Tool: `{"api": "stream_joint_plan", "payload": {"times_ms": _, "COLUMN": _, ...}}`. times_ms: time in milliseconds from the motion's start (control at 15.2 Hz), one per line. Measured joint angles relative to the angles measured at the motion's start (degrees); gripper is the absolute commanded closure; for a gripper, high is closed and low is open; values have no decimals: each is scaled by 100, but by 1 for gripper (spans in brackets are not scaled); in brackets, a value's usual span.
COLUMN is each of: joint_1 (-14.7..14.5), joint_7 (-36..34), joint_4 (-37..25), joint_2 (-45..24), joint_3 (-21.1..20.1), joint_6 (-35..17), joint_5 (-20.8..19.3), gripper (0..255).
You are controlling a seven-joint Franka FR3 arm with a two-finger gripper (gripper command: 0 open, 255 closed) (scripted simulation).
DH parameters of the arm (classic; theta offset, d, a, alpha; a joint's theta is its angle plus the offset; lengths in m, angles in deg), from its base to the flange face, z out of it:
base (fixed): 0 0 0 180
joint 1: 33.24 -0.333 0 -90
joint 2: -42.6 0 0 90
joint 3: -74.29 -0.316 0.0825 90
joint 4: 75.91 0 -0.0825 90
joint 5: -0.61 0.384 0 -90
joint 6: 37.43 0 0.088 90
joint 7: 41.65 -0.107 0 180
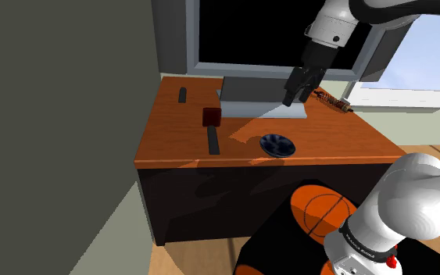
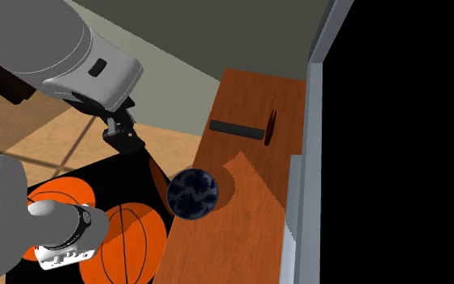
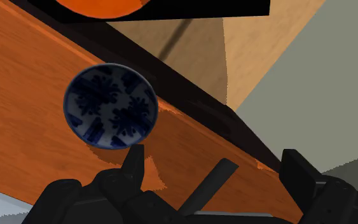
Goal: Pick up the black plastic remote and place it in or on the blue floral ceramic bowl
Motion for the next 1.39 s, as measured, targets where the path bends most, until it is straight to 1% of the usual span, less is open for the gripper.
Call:
{"api": "stream_joint_plan", "payload": {"times_ms": 66, "joint_1": 0, "joint_7": 0, "joint_4": 0, "joint_2": 0, "joint_3": 0, "joint_6": 0, "joint_5": 0, "gripper": 0}}
{"api": "stream_joint_plan", "payload": {"times_ms": 198, "joint_1": 19, "joint_7": -208, "joint_4": 3, "joint_2": -162, "joint_3": -113, "joint_6": -164, "joint_5": 59, "gripper": 0}}
{"api": "stream_joint_plan", "payload": {"times_ms": 528, "joint_1": 92, "joint_7": -1020, "joint_4": 145, "joint_2": -937, "joint_3": -549, "joint_6": -1067, "joint_5": 262, "gripper": 0}}
{"api": "stream_joint_plan", "payload": {"times_ms": 726, "joint_1": 166, "joint_7": -1512, "joint_4": 29, "joint_2": -1561, "joint_3": -776, "joint_6": -1573, "joint_5": 319, "gripper": 0}}
{"api": "stream_joint_plan", "payload": {"times_ms": 1056, "joint_1": 304, "joint_7": -2349, "joint_4": -302, "joint_2": -2638, "joint_3": -1092, "joint_6": -2297, "joint_5": 289, "gripper": 0}}
{"api": "stream_joint_plan", "payload": {"times_ms": 1386, "joint_1": 397, "joint_7": -3293, "joint_4": -817, "joint_2": -3769, "joint_3": -1341, "joint_6": -2876, "joint_5": 97, "gripper": 0}}
